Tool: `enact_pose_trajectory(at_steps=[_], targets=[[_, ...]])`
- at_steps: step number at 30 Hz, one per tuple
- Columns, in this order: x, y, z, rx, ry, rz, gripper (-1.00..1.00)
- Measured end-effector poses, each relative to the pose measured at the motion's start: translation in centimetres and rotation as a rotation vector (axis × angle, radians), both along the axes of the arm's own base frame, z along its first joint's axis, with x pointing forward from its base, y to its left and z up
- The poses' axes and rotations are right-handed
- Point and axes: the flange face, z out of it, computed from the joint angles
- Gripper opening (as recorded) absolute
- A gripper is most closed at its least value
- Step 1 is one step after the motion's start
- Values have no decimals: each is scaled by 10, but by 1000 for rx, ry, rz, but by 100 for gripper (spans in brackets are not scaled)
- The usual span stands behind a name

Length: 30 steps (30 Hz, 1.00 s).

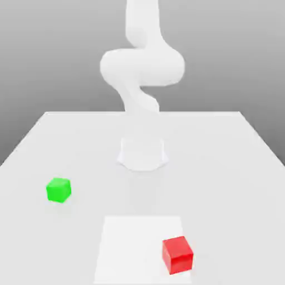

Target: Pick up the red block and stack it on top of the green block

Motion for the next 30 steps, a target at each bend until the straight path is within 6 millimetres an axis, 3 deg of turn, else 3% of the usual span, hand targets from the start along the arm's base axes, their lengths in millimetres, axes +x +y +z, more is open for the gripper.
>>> enact_pose_trajectory(at_steps=[6, 12, 17, 23, 28, 29, 30], targets=[[65, 18, -111, -32, 185, 59, 0], [96, 37, -229, -60, 365, 122, 0], [99, 52, -329, -81, 515, 180, 0], [75, 67, -444, -102, 691, 250, 0], [70, 68, -511, -104, 718, 258, 0], [69, 68, -520, -104, 718, 259, -100], [69, 68, -520, -104, 718, 259, -100]])
